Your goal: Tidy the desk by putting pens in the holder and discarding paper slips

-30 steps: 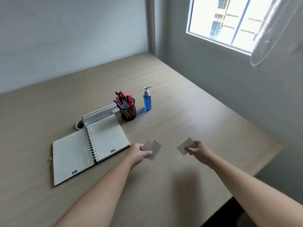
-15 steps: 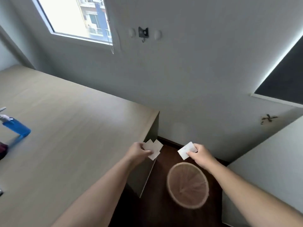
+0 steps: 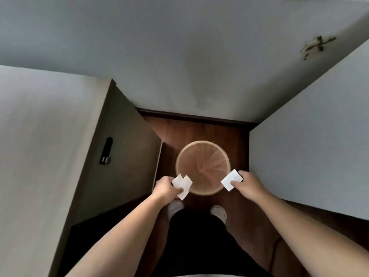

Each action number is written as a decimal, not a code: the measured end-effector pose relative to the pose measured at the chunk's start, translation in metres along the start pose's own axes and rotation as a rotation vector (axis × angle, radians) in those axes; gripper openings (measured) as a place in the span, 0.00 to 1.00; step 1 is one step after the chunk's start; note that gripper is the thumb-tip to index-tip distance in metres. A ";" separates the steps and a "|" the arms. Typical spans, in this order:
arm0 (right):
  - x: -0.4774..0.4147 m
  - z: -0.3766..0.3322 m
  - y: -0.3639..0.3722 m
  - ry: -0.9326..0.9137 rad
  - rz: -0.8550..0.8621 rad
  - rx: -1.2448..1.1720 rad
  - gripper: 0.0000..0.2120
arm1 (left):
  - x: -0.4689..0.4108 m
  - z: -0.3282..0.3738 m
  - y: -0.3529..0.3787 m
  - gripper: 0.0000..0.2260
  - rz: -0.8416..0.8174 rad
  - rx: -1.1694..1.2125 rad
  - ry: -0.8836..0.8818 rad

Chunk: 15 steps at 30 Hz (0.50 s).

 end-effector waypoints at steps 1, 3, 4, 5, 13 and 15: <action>-0.009 0.009 0.008 0.014 -0.014 0.001 0.01 | -0.013 -0.006 0.006 0.11 -0.016 -0.012 -0.017; -0.031 0.025 0.020 0.050 -0.024 -0.005 0.02 | -0.044 -0.016 0.017 0.12 -0.040 -0.032 -0.044; -0.041 0.029 0.024 0.054 -0.025 -0.014 0.03 | -0.058 -0.018 0.021 0.12 -0.052 -0.029 -0.056; -0.050 0.033 0.027 0.065 -0.021 -0.032 0.03 | -0.071 -0.018 0.024 0.12 -0.052 -0.019 -0.060; -0.102 0.044 0.033 0.145 -0.040 -0.110 0.29 | -0.131 0.018 0.033 0.21 -0.056 0.012 -0.009; -0.100 0.041 0.034 0.150 -0.065 -0.077 0.34 | -0.125 0.027 0.030 0.26 -0.043 -0.024 -0.011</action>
Point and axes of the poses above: each hand's wrist, its own x-axis away from the middle knuckle, its own y-axis out of the palm, z = x × y, the point moved 10 cm from there along -x, towards the middle knuckle, and after that the axes turned 11 degrees about -z, right-handed, at the moved point
